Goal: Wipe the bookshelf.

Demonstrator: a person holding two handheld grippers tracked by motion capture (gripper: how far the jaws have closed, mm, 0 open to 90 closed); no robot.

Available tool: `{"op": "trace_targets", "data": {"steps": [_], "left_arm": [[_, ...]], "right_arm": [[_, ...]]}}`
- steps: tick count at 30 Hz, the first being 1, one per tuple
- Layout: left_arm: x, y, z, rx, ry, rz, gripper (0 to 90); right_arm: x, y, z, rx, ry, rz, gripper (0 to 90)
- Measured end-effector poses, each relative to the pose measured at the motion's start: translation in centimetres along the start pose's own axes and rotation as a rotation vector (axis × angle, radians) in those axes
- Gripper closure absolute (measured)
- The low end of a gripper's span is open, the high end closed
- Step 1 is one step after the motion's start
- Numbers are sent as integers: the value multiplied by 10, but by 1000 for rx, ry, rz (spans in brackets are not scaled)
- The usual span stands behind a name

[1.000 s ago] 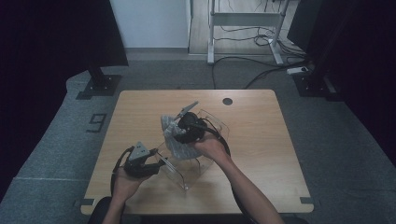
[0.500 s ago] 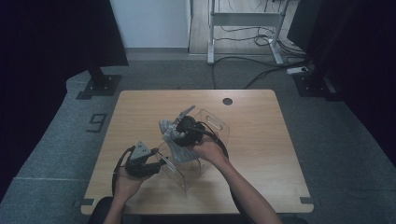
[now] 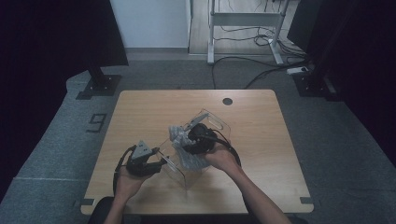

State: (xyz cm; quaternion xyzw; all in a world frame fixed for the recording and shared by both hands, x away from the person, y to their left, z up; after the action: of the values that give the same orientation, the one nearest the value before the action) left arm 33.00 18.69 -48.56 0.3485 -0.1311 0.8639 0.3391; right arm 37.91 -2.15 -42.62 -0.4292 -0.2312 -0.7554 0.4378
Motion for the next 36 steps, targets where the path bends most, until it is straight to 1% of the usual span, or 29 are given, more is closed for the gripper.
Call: {"op": "trace_targets", "data": {"steps": [5,9,10,11,13,15,18,22,27,30,32,34,35,36], "left_arm": [[-2,1,2,-1,-2,1,432],[-3,1,3,0,-3,0,432],[-3,1,3,-1,-2,1,432],[-3,1,3,0,-2,0,432],[-4,1,4,-2,-4,-1,432],[-4,1,4,-2,-4,-1,432],[-5,1,5,-2,-5,-2,433],[-6,1,6,-1,-3,-4,433],[-7,1,7,1,-2,-3,432],[-8,1,8,0,-4,-1,432],[-8,1,8,2,-3,-1,432],[-9,1,9,1,-3,1,432],[-9,1,9,0,-3,1,432],[-9,0,9,0,-4,1,432]], "right_arm": [[6,0,-14,-11,11,12,633],[10,0,-25,-17,21,10,633],[12,0,-30,-19,24,16,633],[12,0,-30,-19,24,16,633],[14,0,-36,-25,32,16,633],[14,0,-38,-25,33,19,632],[15,-1,-46,-30,39,15,631],[15,-2,-55,-34,34,10,630],[10,-1,-68,-41,21,2,627],[5,-1,-73,-49,23,-2,626],[2,0,-75,-55,19,-6,625],[-3,0,-79,-47,3,-17,625],[-8,0,-81,-52,4,-16,625],[-8,0,-81,-52,4,-16,625]]}}
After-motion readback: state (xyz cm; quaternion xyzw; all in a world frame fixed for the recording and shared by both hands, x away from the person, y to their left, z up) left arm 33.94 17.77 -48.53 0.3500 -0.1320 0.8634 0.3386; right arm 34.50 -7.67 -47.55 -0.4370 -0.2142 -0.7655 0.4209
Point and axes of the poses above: each handheld gripper's, and its own axes: x roughly backward along the jaws, z roughly out of its top, y roughly to its right, the point moved 3 cm from there along -x, roughly forward along the jaws, and after that the axes turned 8 degrees about -y, right-handed, at the moved point
